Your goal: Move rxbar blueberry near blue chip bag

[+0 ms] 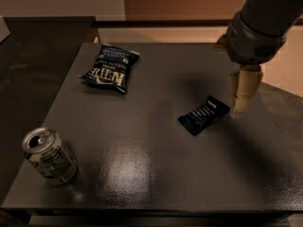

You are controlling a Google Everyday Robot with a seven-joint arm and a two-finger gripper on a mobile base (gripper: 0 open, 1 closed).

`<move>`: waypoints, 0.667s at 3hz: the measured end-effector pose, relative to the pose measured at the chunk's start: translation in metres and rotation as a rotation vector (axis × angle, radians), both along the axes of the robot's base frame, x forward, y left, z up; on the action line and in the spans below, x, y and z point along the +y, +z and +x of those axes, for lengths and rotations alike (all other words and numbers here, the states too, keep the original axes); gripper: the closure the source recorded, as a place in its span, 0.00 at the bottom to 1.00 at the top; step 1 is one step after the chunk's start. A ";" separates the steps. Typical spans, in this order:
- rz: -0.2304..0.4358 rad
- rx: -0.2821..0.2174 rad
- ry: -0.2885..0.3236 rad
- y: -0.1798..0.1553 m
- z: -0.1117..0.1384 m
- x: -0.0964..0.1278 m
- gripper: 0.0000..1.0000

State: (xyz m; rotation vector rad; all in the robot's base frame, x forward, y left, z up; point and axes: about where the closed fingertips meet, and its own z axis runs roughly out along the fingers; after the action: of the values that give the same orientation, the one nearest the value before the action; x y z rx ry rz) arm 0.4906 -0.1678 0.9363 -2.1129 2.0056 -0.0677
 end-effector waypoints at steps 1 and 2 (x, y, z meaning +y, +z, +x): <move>-0.025 0.017 0.108 -0.018 0.002 0.013 0.00; -0.040 0.053 0.193 -0.039 -0.001 0.019 0.00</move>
Offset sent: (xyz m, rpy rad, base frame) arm -0.0086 0.0230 -0.0644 -0.0639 0.1202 0.2947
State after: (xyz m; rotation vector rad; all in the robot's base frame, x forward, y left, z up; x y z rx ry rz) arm 0.4895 -0.1487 0.8975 -2.3454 1.8325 -0.0199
